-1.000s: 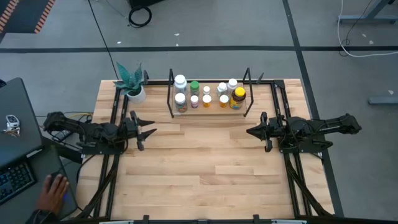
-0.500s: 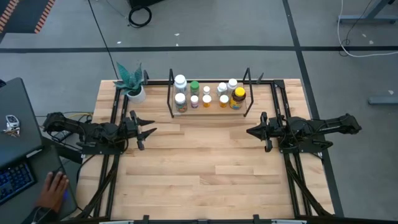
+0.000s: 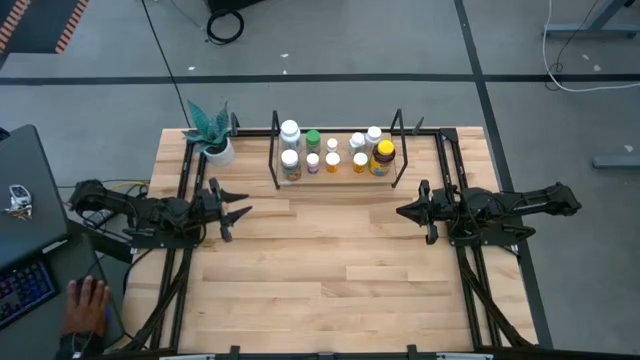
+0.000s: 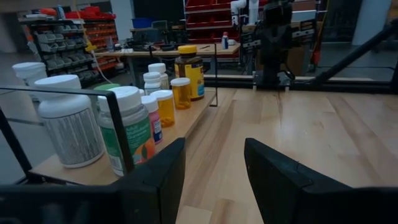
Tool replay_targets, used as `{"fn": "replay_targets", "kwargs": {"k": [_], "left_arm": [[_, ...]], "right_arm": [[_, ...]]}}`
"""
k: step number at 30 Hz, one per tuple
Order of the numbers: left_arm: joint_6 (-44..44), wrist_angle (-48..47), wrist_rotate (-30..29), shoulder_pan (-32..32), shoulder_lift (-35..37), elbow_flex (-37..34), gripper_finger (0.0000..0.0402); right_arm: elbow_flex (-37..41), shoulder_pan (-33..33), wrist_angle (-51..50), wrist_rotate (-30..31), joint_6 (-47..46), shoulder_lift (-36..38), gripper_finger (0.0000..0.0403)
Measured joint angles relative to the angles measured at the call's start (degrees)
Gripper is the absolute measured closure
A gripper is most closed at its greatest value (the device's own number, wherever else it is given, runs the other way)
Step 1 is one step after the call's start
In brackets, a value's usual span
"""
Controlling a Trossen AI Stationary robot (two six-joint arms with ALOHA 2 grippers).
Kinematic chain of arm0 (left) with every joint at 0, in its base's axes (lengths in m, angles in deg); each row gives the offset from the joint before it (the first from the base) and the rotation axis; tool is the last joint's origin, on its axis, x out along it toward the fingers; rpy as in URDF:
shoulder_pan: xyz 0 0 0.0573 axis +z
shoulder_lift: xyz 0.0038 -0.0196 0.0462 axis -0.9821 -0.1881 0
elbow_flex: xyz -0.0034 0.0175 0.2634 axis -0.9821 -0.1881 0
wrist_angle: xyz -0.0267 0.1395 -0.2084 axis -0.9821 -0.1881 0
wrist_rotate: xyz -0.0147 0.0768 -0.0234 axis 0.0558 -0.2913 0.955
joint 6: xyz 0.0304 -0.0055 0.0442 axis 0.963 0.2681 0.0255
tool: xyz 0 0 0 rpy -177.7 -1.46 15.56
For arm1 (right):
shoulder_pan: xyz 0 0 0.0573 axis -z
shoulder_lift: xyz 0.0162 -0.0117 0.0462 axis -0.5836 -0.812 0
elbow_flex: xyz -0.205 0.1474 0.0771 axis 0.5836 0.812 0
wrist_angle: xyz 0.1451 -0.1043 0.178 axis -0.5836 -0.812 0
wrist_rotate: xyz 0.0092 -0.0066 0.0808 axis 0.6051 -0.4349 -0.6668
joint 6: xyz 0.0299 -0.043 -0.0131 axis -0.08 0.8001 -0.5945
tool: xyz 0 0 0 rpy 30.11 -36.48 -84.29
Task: Pick and place medicine bottles onto shelf by color
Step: Return to Home Position
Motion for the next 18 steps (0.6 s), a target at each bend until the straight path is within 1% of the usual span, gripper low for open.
{"fn": "replay_targets", "kwargs": {"k": [7, 18], "left_arm": [[0.0, 0.0, 0.01, -1.46, 0.0, 0.0, 0.023], [0.0, 0.0, 0.03, -1.79, 0.0, 0.0, 0.023]], "right_arm": [[0.0, 0.0, 0.0, 0.01, 0.0, 0.0, 0.0376], [0.01, 0.0, 0.0, 0.0, 0.0, 0.0, 0.0376]]}}
